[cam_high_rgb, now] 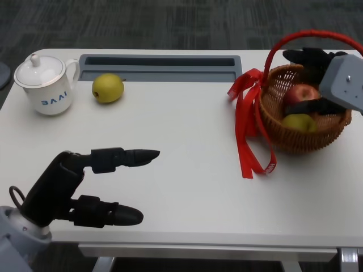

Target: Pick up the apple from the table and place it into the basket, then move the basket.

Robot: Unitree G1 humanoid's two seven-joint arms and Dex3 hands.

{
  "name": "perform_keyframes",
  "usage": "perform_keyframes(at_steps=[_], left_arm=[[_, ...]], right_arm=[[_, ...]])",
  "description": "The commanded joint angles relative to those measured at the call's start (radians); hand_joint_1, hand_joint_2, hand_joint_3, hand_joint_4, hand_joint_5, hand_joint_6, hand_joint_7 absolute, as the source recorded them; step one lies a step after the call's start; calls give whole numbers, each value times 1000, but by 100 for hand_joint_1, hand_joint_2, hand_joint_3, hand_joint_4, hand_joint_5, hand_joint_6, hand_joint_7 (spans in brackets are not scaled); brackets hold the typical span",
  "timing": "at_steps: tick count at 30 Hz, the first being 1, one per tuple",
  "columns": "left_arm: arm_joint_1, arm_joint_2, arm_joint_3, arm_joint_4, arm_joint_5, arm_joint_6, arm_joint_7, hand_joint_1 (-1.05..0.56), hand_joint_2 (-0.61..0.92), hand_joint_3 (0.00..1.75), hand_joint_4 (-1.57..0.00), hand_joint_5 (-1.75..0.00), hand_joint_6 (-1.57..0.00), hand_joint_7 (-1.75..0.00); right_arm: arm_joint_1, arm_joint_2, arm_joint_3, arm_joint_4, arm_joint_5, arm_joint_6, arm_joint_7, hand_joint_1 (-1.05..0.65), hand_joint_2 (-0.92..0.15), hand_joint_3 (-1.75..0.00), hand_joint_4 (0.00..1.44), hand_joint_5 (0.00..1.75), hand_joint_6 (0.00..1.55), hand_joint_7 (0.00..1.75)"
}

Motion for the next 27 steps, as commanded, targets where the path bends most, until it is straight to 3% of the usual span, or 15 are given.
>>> perform_keyframes(at_steps=[1, 13, 22, 27], left_arm=[[-17, 11, 8, 26, -17, -13, -10, -59, 70, 0, -83, 0, -74, 0], [-41, 1, 3, 59, -18, -30, -15, -61, 70, 0, -83, 0, -75, 0], [-53, -3, 6, 72, -30, -34, -18, -60, 70, 0, -84, 0, -75, 0], [-66, 0, 7, 90, -40, -32, -30, -60, 70, 0, -84, 0, -75, 0]], right_arm=[[68, -24, -20, -75, 41, -71, 1, -87, -88, -1, 33, 2, 30, 0], [219, -11, -38, -301, 146, -67, 132, -87, -87, 0, 40, 2, 39, 2], [392, -6, -50, -605, 228, -15, 206, -80, -82, 0, 39, 0, 39, 0], [487, 24, -57, -711, 301, -67, 225, -77, -82, 0, 41, 1, 39, 0]])
